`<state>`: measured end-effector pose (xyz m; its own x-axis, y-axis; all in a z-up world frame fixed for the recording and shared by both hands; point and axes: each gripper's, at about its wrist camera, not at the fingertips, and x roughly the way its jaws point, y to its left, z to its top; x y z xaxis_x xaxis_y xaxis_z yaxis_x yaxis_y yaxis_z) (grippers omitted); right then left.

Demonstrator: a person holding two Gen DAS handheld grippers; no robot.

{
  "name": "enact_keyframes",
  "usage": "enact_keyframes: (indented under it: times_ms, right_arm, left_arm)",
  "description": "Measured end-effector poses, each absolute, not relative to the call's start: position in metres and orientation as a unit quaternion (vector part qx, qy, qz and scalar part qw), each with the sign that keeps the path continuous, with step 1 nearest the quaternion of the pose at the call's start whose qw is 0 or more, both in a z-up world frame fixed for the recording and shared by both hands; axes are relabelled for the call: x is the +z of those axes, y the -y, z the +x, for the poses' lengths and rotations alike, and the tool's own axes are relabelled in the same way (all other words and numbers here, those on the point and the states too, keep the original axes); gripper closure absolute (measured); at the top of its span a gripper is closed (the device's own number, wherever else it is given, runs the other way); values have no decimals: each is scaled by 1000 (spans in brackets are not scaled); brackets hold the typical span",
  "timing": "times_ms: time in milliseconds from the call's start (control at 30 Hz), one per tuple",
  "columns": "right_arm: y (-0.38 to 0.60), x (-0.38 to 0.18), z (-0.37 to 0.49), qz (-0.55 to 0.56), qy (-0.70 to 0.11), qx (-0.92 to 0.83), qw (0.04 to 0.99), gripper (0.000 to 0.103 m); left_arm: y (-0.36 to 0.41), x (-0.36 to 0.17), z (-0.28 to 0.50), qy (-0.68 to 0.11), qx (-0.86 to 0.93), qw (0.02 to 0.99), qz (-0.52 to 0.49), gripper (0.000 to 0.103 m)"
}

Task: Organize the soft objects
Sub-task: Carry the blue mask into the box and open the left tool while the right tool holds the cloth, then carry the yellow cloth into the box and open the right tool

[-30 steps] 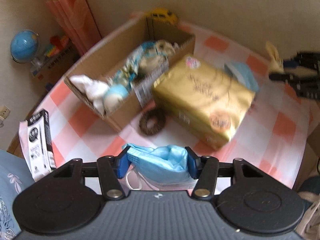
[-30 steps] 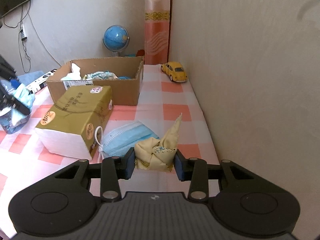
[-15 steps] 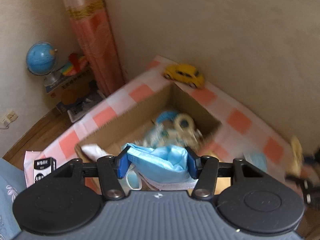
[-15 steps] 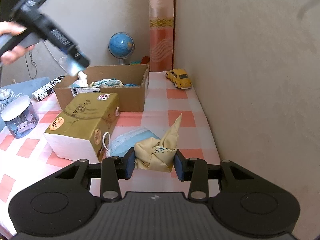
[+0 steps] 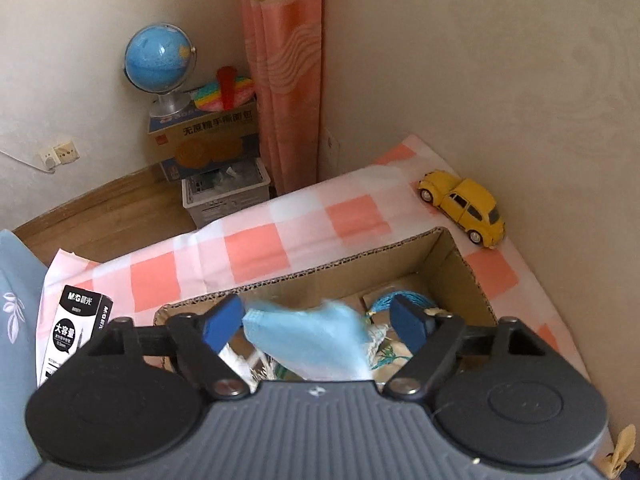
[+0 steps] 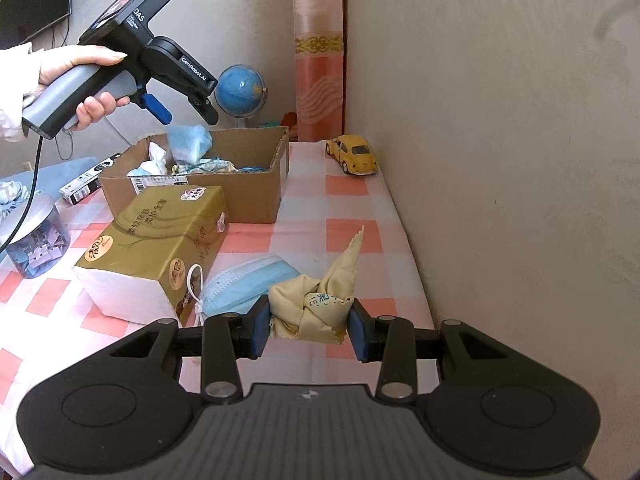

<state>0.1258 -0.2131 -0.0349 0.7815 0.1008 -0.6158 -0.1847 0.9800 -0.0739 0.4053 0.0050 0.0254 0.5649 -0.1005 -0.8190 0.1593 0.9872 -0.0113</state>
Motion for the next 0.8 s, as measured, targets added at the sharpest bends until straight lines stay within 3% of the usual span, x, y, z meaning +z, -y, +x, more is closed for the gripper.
enact_keyframes:
  times_ms: [433, 800]
  right_arm:
    - [208, -28, 127, -71, -319, 73, 942, 58]
    - [188, -15, 143, -87, -324, 89, 938, 58]
  left_arm:
    - [-8, 33, 362, -454, -120, 879, 87, 11]
    - [-15, 48, 280, -392, -184, 893, 124, 4]
